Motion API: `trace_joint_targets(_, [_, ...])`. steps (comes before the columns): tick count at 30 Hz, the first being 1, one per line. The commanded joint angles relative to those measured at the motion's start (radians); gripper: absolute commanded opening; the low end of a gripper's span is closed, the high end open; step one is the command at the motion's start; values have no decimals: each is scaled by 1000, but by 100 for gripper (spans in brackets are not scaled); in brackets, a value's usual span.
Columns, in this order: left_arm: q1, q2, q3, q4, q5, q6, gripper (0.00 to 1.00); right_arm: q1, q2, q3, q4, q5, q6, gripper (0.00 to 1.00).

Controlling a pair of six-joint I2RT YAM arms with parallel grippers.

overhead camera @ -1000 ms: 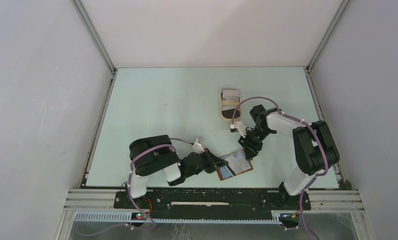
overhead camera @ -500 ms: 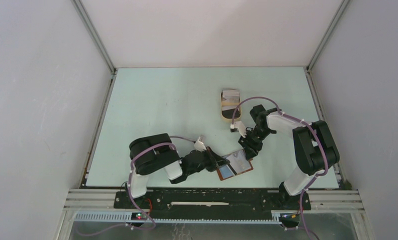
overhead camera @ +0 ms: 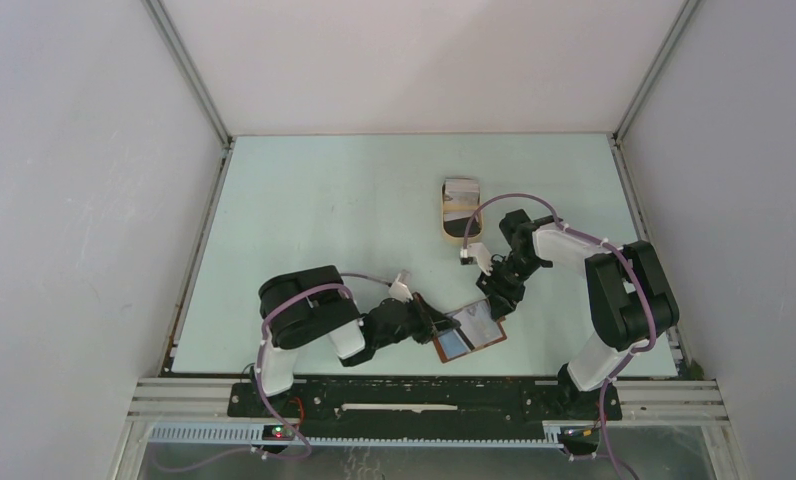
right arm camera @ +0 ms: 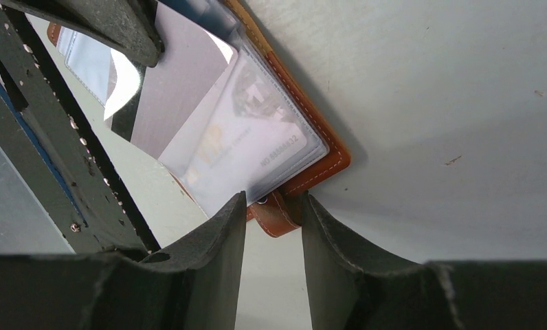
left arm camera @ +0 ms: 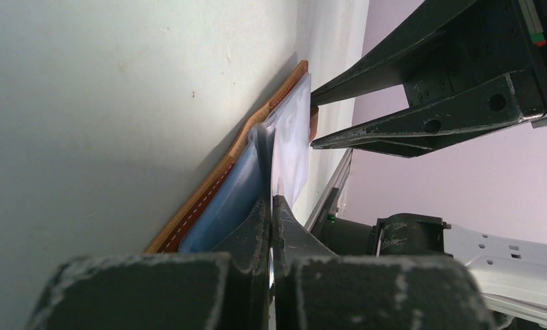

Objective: Put the credit cards into the card holder
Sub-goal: Insert the credit card into the card holder.

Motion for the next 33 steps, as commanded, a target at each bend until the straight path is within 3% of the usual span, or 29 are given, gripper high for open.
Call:
trace_joint_targets(1, [1, 28, -19, -5, 47, -24, 0, 10, -14, 30, -8, -22, 4, 43])
trace_joint_targets(20, [16, 1, -37, -17, 17, 26, 0, 23, -14, 30, 0, -6, 19, 44])
trace_joint_targets(33, [30, 17, -40, -16, 26, 44, 0, -9, -134, 16, 31, 5, 35, 52])
